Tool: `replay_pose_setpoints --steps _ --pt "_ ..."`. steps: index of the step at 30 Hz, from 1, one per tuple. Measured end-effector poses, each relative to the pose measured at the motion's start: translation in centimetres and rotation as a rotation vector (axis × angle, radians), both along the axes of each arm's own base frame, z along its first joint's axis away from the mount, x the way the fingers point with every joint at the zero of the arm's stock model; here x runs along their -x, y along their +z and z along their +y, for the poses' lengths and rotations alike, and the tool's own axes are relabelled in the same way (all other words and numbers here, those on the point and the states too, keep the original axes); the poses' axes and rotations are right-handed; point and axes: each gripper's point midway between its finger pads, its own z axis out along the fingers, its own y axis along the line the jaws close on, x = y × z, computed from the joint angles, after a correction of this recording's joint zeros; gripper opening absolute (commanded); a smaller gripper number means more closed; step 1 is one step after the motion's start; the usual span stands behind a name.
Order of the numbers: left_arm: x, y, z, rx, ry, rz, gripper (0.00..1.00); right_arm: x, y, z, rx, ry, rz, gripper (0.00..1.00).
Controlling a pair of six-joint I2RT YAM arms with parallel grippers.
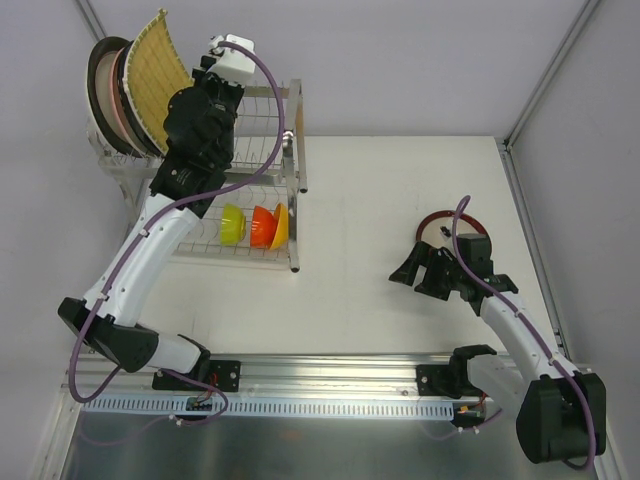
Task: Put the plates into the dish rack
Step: Insert the plate into the dish rack
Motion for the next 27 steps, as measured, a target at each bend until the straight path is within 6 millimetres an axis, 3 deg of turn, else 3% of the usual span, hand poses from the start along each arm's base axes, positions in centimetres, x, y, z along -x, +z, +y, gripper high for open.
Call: replay_pose_setpoints --steps 5,15,27 --pt "-0.6 -1.4 0.0 -0.008 -0.018 0.034 0.00 -0.2 0.0 0.1 -0.004 0.003 -0.004 1.00" --pt "0.1 -1.8 0.6 0.008 -0.047 0.038 0.00 -0.2 0.2 0.3 -0.015 0.010 -0.011 1.00" --pt "1.4 -2.0 1.1 0.050 -0.055 0.033 0.20 -0.2 0.3 0.3 -0.019 0.009 -0.010 1.00"
